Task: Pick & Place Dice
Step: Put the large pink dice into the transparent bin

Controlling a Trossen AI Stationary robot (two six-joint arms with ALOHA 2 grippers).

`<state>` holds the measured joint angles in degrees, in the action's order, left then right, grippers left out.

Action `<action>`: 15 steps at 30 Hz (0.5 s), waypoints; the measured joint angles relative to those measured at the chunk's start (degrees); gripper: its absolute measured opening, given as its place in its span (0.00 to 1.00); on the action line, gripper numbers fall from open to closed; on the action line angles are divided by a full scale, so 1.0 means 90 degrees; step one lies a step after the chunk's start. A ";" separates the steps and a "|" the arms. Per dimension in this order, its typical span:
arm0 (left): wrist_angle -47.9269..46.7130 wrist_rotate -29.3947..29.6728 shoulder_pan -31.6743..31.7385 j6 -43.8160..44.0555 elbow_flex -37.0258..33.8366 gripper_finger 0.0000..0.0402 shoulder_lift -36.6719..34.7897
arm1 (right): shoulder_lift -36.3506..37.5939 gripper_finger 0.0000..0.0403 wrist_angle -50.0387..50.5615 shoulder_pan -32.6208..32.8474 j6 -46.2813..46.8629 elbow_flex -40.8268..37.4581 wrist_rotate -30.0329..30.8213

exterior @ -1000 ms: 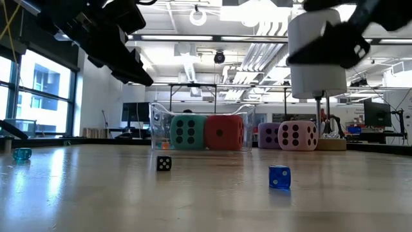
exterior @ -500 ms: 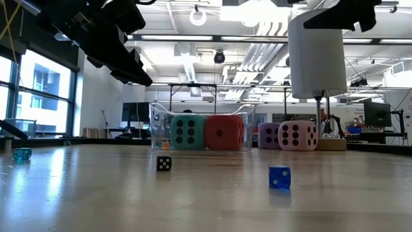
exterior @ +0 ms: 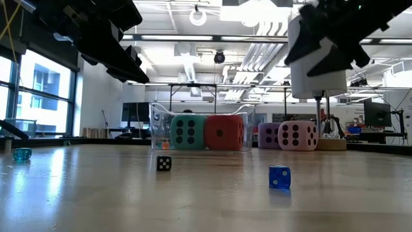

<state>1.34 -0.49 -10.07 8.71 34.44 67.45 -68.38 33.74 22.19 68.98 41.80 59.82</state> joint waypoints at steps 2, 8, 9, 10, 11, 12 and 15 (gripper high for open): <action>0.0005 0.0000 0.0000 -0.0005 0.0000 0.36 0.0000 | 0.0000 0.90 0.0327 -0.0329 0.0028 0.0000 -0.0186; 0.0049 0.0024 0.0017 -0.0007 0.0000 0.36 -0.0001 | 0.0005 0.90 0.0538 -0.1469 -0.0004 0.0000 -0.0662; 0.0049 0.0022 0.0017 -0.0007 0.0000 0.36 -0.0001 | 0.0005 0.90 0.0544 -0.1684 -0.0087 0.0000 -0.0758; 0.0048 0.0022 0.0017 -0.0007 0.0000 0.36 -0.0001 | 0.0007 0.90 0.0555 -0.1905 -0.0230 0.0000 -0.0850; 0.0049 0.0022 0.0017 0.0000 0.0000 0.36 -0.0001 | 0.0007 0.90 0.0561 -0.2120 -0.0386 0.0000 -0.0960; 0.0049 0.0022 0.0017 0.0017 0.0000 0.36 -0.0001 | 0.0007 0.90 0.0561 -0.2326 -0.0538 0.0000 -0.1053; 0.0047 0.0022 0.0017 0.0019 0.0000 0.36 -0.0001 | -0.0021 0.90 0.0549 -0.2871 -0.0907 0.0000 -0.1198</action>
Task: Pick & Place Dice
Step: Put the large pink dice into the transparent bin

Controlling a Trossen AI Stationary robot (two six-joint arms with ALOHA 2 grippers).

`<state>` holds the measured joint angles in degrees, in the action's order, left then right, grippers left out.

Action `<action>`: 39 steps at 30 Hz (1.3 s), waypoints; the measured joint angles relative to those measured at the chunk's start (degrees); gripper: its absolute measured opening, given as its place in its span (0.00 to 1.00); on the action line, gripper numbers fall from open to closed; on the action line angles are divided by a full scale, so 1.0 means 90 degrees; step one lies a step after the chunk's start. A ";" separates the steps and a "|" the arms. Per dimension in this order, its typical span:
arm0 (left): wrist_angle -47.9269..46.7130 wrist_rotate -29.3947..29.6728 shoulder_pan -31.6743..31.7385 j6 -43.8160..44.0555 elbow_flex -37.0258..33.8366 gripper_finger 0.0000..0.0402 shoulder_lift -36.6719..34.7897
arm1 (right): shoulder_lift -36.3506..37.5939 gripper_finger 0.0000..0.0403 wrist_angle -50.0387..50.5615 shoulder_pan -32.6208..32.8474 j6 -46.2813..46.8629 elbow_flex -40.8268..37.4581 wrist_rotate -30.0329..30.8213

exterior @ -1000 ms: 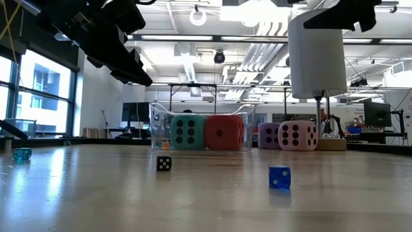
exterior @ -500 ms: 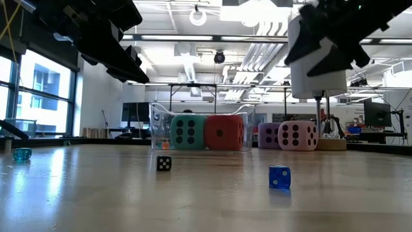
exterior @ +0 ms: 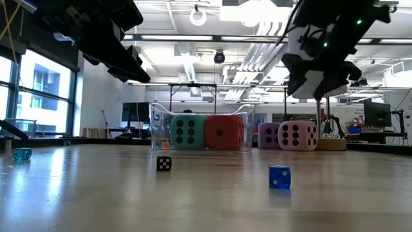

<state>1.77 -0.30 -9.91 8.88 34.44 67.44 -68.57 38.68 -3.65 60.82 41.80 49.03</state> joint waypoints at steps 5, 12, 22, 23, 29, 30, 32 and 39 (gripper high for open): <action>-0.0001 -0.0002 0.0000 0.0003 0.0000 0.36 0.0000 | -0.0033 0.90 -0.0051 -0.0648 -0.0552 -0.0002 -0.0259; -0.0004 -0.0002 0.0000 0.0019 0.0000 0.36 0.0000 | -0.0034 0.90 -0.0166 -0.0909 -0.0679 -0.0002 -0.0494; -0.0004 -0.0007 0.0000 0.0121 0.0000 0.36 0.0000 | -0.0034 0.91 -0.0480 -0.1009 -0.1454 -0.0002 -0.1007; -0.0004 -0.0008 0.0000 0.0121 0.0000 0.36 0.0000 | -0.0034 0.92 -0.0481 -0.1051 -0.1461 -0.0001 -0.1108; -0.0004 -0.0027 0.0000 0.0138 0.0000 0.36 0.0000 | -0.0034 0.98 -0.0475 -0.1299 -0.1721 -0.0002 -0.1471; -0.0004 -0.0027 0.0000 0.0138 0.0000 0.36 0.0000 | -0.0034 0.98 -0.0475 -0.1335 -0.1788 -0.0002 -0.1481; -0.0004 -0.0027 0.0000 0.0138 0.0000 0.36 0.0000 | -0.0034 0.99 -0.0473 -0.1406 -0.1864 -0.0002 -0.1493; -0.0006 -0.0024 0.0000 0.0138 0.0000 0.36 0.0000 | -0.0034 0.99 -0.0477 -0.1669 -0.1981 -0.0005 -0.1480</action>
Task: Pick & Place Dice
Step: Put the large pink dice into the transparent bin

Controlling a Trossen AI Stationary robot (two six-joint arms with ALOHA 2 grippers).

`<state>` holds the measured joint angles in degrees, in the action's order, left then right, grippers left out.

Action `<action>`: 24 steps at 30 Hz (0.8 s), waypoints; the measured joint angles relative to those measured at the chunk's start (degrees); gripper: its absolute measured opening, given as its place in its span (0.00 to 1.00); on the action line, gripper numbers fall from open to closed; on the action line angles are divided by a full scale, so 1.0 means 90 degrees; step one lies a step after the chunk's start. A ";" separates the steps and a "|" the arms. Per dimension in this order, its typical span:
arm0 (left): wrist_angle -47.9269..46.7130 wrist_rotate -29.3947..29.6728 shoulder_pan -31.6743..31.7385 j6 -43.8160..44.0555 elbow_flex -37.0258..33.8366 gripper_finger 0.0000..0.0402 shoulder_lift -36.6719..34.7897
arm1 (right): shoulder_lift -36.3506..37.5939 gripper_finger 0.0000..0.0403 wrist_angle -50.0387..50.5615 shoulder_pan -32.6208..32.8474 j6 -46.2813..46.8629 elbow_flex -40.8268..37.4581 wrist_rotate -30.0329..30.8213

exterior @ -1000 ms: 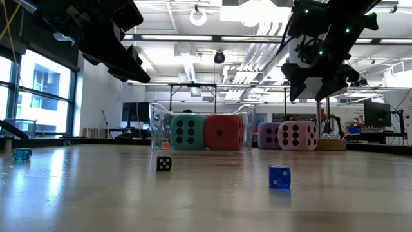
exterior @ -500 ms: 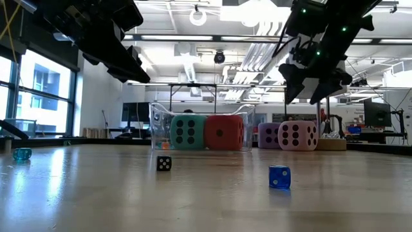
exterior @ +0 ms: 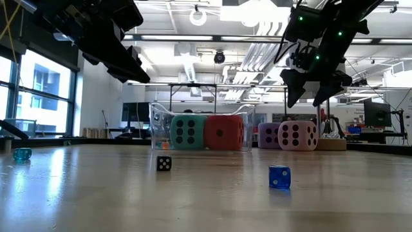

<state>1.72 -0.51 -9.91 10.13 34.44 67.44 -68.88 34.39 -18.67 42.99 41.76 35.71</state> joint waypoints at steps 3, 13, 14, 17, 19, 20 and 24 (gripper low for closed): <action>0.0000 0.0000 0.0000 -0.0002 0.0000 0.36 0.0000 | 0.0000 0.98 0.0002 -0.0061 -0.0312 0.0000 0.0015; 0.0000 0.0005 0.0000 -0.0002 0.0000 0.36 0.0000 | 0.0000 0.98 -0.0115 -0.0307 -0.1139 -0.0002 -0.0347; 0.0000 0.0005 0.0000 -0.0002 0.0000 0.36 0.0000 | 0.0000 0.98 -0.0131 -0.0375 -0.1222 -0.0002 -0.0375; 0.0000 0.0030 0.0000 0.0024 0.0000 0.36 -0.0001 | 0.0000 0.98 -0.0331 -0.0574 -0.1618 -0.0023 -0.0634; 0.0000 0.0032 0.0000 0.0027 0.0000 0.36 -0.0002 | 0.0000 0.98 -0.0518 -0.0696 -0.1924 -0.0078 -0.0806; 0.0000 0.0029 0.0000 0.0027 0.0000 0.36 0.0000 | 0.0000 0.98 -0.0599 -0.0779 -0.2115 -0.0102 -0.0989; 0.0000 0.0029 0.0000 0.0032 0.0000 0.36 -0.0002 | -0.0002 0.98 -0.1032 -0.1143 -0.2790 -0.0228 -0.1760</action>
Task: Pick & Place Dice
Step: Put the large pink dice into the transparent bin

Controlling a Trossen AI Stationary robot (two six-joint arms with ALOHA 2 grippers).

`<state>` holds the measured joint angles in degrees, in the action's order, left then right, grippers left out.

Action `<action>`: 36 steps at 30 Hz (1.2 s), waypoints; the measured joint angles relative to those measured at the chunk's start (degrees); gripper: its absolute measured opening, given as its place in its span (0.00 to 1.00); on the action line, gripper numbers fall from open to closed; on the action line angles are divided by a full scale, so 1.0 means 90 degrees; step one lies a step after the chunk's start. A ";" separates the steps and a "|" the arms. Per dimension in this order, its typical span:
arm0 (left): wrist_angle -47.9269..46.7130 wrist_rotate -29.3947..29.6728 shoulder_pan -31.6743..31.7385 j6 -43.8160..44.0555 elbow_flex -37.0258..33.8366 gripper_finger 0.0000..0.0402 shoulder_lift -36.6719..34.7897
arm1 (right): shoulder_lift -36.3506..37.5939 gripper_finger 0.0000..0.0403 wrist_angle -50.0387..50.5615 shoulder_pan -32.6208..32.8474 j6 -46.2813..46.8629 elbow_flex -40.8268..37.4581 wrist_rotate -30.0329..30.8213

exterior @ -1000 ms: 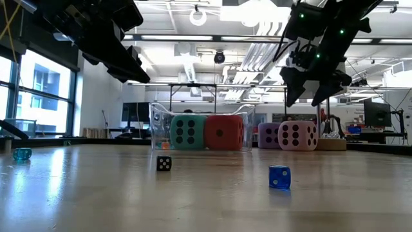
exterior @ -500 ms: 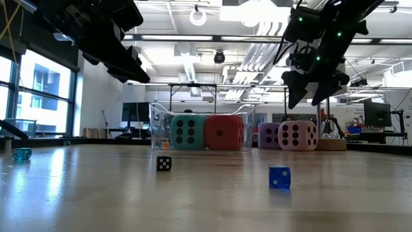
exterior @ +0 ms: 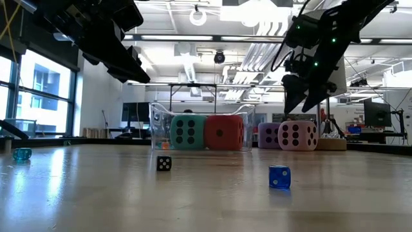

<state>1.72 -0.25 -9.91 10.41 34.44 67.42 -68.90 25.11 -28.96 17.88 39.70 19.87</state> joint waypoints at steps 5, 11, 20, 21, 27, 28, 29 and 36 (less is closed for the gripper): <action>0.0000 -0.0002 0.0000 0.0002 0.0000 0.36 0.0000 | 0.0000 0.98 -0.0152 -0.0340 -0.0449 -0.0041 -0.0093; 0.0000 -0.0005 0.0000 -0.0005 0.0000 0.36 0.0000 | 0.0000 0.98 -0.0165 -0.0509 -0.0521 -0.0041 -0.0398; 0.0000 -0.0010 -0.0002 -0.0007 0.0000 0.36 0.0000 | -0.0126 0.98 -0.0107 -0.0482 -0.0450 -0.0041 -0.0534; 0.0000 -0.0010 0.0000 -0.0007 0.0000 0.36 0.0000 | -0.0185 0.98 -0.0103 -0.0459 -0.0439 -0.0041 -0.0590; -0.0002 -0.0012 0.0000 -0.0002 0.0000 0.36 0.0000 | -0.0590 0.98 -0.0107 -0.0183 -0.0351 -0.0039 -0.0258; 0.0000 -0.0012 0.0000 -0.0002 0.0000 0.36 0.0000 | -0.0652 0.98 -0.0117 -0.0145 -0.0349 -0.0037 -0.0096; 0.0000 -0.0012 -0.0001 -0.0002 0.0000 0.36 0.0000 | -0.0715 0.98 -0.0124 -0.0117 -0.0358 -0.0036 0.0056; -0.0005 -0.0034 -0.0002 -0.0005 0.0000 0.36 0.0000 | -0.0831 0.98 -0.0168 -0.0058 -0.0347 -0.0029 0.0241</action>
<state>1.67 -0.56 -9.93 10.37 34.44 67.42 -76.38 23.60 -29.48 14.76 39.44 22.05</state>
